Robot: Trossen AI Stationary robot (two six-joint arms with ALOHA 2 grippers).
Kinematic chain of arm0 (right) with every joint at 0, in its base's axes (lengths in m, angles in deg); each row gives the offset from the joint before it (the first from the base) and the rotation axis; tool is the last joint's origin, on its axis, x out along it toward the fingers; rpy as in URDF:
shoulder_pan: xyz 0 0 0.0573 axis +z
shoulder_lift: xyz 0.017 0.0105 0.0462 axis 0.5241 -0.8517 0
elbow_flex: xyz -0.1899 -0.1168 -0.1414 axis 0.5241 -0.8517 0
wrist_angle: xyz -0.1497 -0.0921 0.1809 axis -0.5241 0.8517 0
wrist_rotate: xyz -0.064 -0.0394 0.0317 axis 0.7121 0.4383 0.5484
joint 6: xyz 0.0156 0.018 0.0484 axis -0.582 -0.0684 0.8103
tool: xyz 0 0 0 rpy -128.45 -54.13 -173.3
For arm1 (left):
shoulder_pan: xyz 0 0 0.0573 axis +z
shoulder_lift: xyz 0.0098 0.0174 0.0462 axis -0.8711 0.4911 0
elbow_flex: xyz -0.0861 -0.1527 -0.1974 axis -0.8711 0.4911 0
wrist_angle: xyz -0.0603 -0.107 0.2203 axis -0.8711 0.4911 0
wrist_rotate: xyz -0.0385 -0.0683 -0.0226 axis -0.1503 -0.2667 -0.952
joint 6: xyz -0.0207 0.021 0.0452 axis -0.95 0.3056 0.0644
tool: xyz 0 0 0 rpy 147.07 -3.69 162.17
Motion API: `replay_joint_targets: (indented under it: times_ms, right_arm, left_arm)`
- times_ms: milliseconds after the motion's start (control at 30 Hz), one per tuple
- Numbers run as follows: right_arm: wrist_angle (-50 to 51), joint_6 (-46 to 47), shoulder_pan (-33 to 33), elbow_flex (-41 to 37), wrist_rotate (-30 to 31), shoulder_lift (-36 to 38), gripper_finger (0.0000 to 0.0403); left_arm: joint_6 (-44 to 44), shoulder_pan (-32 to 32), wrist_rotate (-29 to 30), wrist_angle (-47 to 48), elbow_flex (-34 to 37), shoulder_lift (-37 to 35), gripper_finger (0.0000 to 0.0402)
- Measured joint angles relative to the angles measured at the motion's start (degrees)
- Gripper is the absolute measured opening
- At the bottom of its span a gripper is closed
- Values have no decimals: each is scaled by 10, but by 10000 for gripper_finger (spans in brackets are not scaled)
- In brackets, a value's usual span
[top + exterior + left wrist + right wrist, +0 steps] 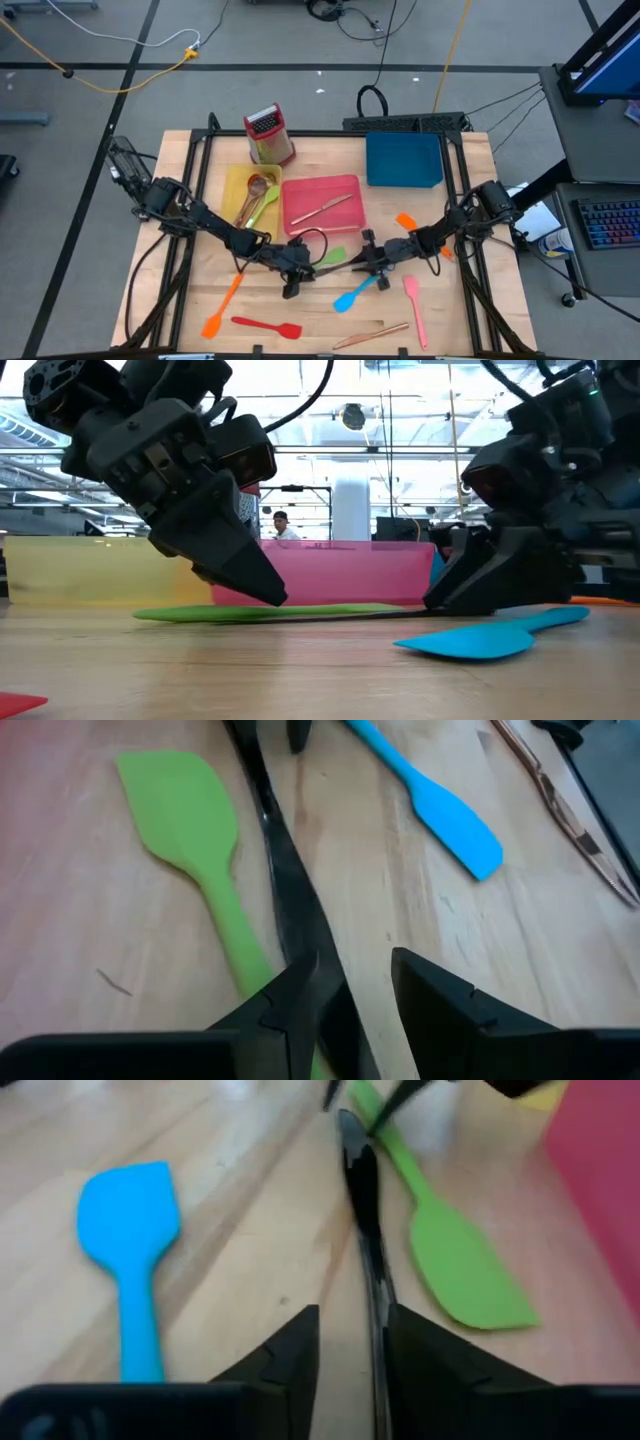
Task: Pick & Place Kitchen Items
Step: Put the black table knife into the pink bin
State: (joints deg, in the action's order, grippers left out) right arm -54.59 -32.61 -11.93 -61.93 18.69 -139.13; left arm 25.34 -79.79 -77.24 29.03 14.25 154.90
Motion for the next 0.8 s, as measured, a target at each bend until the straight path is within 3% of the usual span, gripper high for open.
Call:
replay_joint_targets:
  times_ms: [167,333,467,800]
  right_arm:
    - [-31,-28,3,24,0,0,133]
    - [15,-62,3,71,0,0,127]
    - [76,-49,-6,92,0,0,124]
    - [56,-20,-16,97,0,-61,118]
  left_arm:
    - [-21,1,0,-1,0,0,134]
    - [-22,0,0,-18,0,0,134]
    - [-19,0,0,-32,0,0,134]
    - [-18,0,0,-34,0,0,134]
